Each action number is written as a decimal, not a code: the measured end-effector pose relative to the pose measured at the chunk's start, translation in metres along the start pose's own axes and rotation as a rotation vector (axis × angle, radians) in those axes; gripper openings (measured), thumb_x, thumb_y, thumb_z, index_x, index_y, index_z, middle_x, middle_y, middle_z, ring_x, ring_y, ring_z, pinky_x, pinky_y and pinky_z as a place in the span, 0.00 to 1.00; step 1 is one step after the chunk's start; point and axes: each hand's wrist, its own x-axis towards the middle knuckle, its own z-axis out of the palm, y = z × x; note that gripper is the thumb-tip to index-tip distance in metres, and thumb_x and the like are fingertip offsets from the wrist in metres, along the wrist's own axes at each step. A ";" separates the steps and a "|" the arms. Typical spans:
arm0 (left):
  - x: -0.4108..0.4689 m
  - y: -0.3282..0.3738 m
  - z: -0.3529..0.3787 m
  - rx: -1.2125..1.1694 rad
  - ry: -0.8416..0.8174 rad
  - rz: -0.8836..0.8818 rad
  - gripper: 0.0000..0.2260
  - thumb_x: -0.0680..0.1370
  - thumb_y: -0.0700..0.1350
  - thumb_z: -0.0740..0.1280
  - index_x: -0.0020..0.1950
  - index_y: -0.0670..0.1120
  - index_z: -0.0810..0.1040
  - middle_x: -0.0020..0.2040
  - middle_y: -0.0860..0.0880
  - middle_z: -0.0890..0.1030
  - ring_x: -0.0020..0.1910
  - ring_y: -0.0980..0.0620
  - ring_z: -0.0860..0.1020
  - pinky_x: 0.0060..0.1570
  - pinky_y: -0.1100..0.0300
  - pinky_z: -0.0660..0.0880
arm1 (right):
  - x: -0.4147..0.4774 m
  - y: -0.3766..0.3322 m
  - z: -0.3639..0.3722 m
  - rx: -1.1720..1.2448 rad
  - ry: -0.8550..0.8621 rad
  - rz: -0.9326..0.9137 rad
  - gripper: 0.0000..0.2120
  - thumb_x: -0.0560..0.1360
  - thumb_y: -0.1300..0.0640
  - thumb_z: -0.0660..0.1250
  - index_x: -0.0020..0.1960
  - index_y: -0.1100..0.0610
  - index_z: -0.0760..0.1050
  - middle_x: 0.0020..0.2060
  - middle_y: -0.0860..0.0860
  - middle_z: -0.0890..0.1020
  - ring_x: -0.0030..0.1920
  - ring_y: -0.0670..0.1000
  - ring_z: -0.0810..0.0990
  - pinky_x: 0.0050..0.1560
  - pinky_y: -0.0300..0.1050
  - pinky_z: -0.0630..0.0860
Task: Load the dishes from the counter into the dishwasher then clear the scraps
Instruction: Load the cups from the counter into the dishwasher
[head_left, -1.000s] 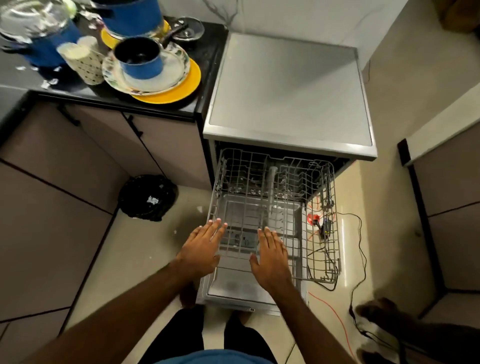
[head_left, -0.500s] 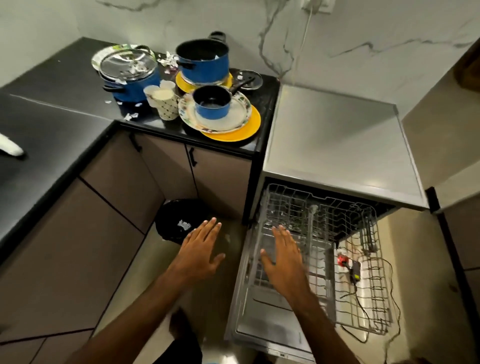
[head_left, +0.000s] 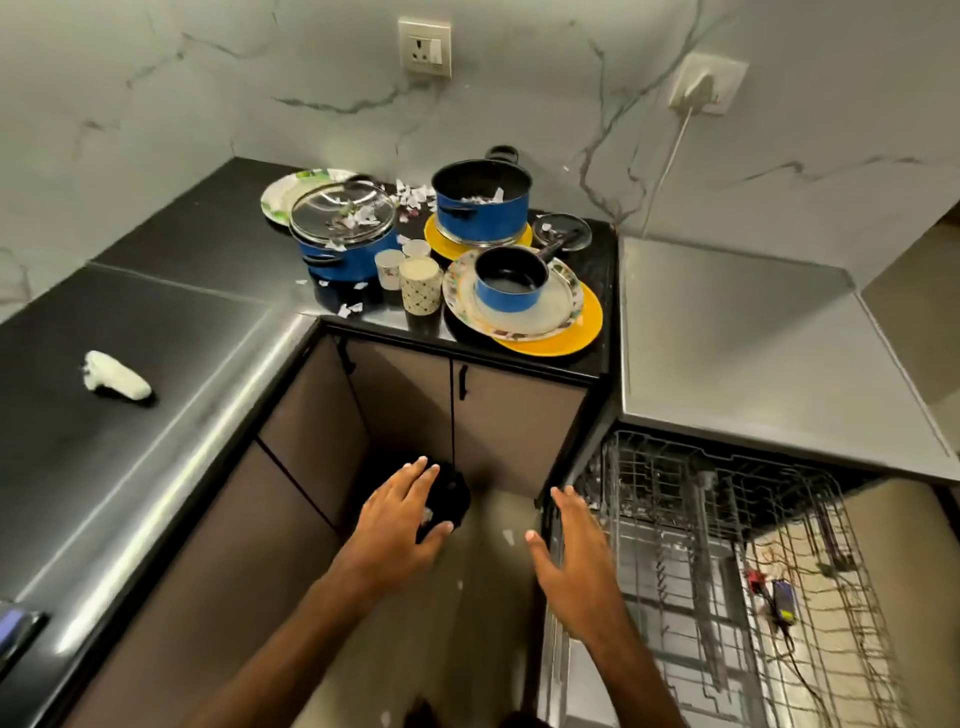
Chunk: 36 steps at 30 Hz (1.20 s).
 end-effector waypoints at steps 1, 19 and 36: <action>0.003 -0.001 -0.003 -0.016 0.004 -0.007 0.35 0.80 0.61 0.63 0.83 0.53 0.53 0.82 0.54 0.52 0.82 0.51 0.50 0.78 0.53 0.52 | 0.004 -0.003 0.000 -0.017 -0.007 -0.007 0.33 0.82 0.45 0.66 0.83 0.48 0.58 0.83 0.45 0.58 0.83 0.47 0.54 0.82 0.50 0.53; 0.175 -0.024 -0.057 -0.140 0.009 -0.072 0.36 0.79 0.58 0.67 0.83 0.56 0.53 0.82 0.54 0.52 0.81 0.52 0.51 0.79 0.50 0.56 | 0.201 -0.058 -0.005 0.076 -0.021 -0.071 0.34 0.81 0.46 0.69 0.83 0.47 0.58 0.82 0.46 0.62 0.81 0.47 0.59 0.81 0.52 0.59; 0.376 -0.056 -0.104 -0.291 0.300 -0.389 0.51 0.71 0.54 0.79 0.83 0.47 0.49 0.82 0.45 0.55 0.80 0.45 0.55 0.78 0.49 0.55 | 0.338 -0.085 -0.025 0.205 -0.048 -0.144 0.30 0.81 0.48 0.69 0.81 0.47 0.64 0.73 0.41 0.71 0.72 0.36 0.68 0.66 0.20 0.61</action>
